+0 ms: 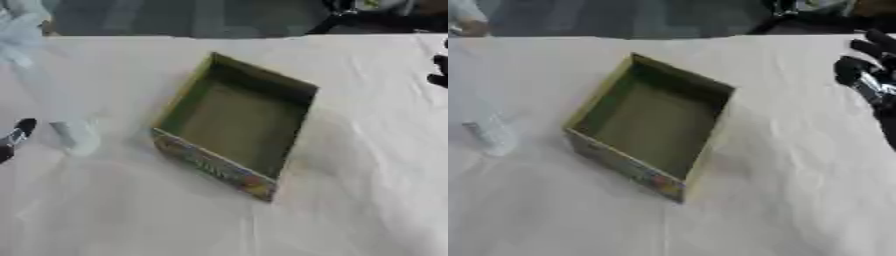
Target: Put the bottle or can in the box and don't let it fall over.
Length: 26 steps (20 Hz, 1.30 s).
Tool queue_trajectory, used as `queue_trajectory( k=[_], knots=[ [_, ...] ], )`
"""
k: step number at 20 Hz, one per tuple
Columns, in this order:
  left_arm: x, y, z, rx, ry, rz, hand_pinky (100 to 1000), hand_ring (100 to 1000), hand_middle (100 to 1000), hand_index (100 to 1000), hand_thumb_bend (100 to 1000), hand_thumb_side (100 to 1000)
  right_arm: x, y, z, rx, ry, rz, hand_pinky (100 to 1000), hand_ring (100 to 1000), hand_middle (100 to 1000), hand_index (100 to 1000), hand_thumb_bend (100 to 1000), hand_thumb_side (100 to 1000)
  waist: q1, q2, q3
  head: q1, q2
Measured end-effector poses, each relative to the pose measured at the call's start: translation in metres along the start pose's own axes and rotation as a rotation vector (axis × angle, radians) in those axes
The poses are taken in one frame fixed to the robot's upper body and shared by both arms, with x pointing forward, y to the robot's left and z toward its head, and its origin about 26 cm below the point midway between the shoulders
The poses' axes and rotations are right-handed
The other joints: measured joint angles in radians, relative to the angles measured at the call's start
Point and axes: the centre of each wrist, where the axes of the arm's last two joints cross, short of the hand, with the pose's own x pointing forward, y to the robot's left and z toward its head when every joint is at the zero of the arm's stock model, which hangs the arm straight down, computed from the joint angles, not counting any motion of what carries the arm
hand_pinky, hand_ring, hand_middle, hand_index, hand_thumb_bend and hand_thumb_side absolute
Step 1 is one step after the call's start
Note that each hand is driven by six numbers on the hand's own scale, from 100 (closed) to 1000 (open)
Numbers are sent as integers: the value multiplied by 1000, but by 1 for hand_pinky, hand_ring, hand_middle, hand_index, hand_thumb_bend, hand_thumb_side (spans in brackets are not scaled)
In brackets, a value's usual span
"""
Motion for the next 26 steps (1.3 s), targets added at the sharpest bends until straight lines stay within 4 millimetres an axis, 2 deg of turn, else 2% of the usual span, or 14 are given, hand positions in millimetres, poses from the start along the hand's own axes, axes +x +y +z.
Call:
queue_trajectory(
  k=[9, 17, 26],
  knots=[
    [-3, -3, 0, -18, 13, 5, 901, 824, 700, 859, 619, 137, -1, -1, 1, -5, 4, 1, 843, 898, 883, 921, 573, 212, 3, 0, -3, 15, -2],
    [-12, -21, -14, -123, 57, 34, 911, 833, 700, 863, 644, 188, -2, -1, 2, -6, 8, 1, 843, 898, 883, 921, 572, 212, -4, -1, -8, 29, -24],
    [-17, -32, -27, -221, 51, 21, 909, 828, 694, 860, 635, 189, -3, -1, 2, -5, 12, 1, 843, 897, 883, 921, 573, 211, -21, -1, -10, -10, -41]
  ],
)
